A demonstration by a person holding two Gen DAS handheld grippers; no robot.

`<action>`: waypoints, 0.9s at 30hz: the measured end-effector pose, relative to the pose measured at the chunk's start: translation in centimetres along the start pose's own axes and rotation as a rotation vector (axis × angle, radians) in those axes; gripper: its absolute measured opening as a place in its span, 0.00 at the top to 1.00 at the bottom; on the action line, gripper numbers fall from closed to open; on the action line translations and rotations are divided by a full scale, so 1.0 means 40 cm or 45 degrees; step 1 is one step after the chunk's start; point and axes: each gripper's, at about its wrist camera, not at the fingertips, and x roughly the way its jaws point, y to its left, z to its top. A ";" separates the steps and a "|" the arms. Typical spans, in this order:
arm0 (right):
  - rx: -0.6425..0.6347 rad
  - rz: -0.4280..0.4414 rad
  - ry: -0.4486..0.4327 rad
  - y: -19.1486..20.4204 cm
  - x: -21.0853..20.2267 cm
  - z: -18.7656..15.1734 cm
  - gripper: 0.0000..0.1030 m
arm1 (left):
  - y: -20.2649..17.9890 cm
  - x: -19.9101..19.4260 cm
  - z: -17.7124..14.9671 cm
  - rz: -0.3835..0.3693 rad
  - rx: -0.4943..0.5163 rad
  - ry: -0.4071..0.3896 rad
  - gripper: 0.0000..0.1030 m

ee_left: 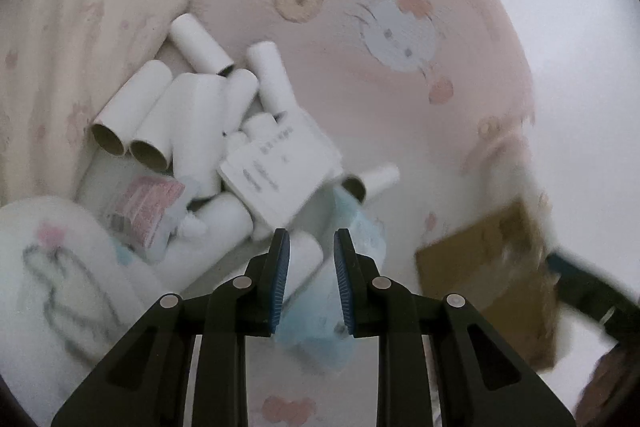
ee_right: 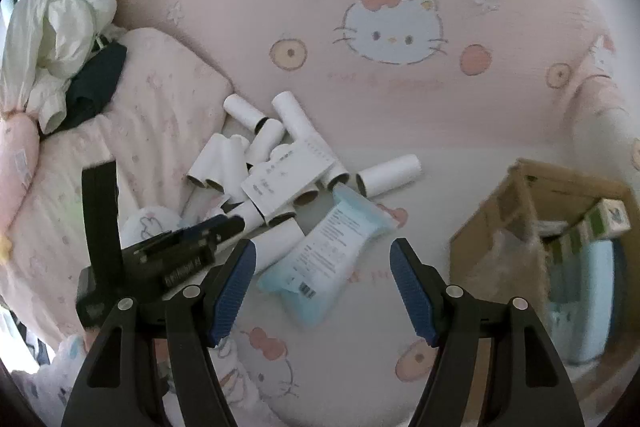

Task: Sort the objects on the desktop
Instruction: 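Move the left gripper over the white spiral notepad on the tubes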

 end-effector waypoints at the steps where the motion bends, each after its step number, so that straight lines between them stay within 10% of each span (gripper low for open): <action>1: -0.003 0.016 0.006 0.000 0.022 0.004 0.34 | 0.007 0.005 0.008 0.002 -0.013 -0.013 0.75; 27: -0.127 0.041 0.266 -0.007 0.503 0.239 0.34 | 0.115 0.187 0.108 0.164 -0.283 0.087 0.59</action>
